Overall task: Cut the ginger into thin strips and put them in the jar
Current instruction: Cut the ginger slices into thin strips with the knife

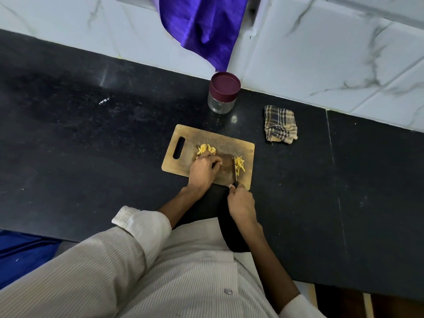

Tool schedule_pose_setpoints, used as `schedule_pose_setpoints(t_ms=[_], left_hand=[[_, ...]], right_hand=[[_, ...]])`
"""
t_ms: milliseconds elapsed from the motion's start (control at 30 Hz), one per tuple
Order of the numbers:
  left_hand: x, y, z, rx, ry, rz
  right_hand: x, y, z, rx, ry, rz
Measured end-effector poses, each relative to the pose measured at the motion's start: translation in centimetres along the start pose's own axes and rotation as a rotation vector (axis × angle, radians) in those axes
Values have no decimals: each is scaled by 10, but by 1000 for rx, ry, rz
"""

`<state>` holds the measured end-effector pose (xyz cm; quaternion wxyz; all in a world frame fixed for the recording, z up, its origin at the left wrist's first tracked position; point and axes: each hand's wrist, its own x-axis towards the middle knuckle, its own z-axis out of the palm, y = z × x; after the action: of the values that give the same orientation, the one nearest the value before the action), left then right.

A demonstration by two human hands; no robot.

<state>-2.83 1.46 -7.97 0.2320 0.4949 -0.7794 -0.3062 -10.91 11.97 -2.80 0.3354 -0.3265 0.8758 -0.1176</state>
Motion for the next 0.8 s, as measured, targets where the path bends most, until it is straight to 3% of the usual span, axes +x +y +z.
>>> schedule_pose_setpoints(t_ms=[800], left_hand=[[-4, 3, 0, 36, 26, 40]], right_hand=[[4, -7, 6, 33, -58, -99]])
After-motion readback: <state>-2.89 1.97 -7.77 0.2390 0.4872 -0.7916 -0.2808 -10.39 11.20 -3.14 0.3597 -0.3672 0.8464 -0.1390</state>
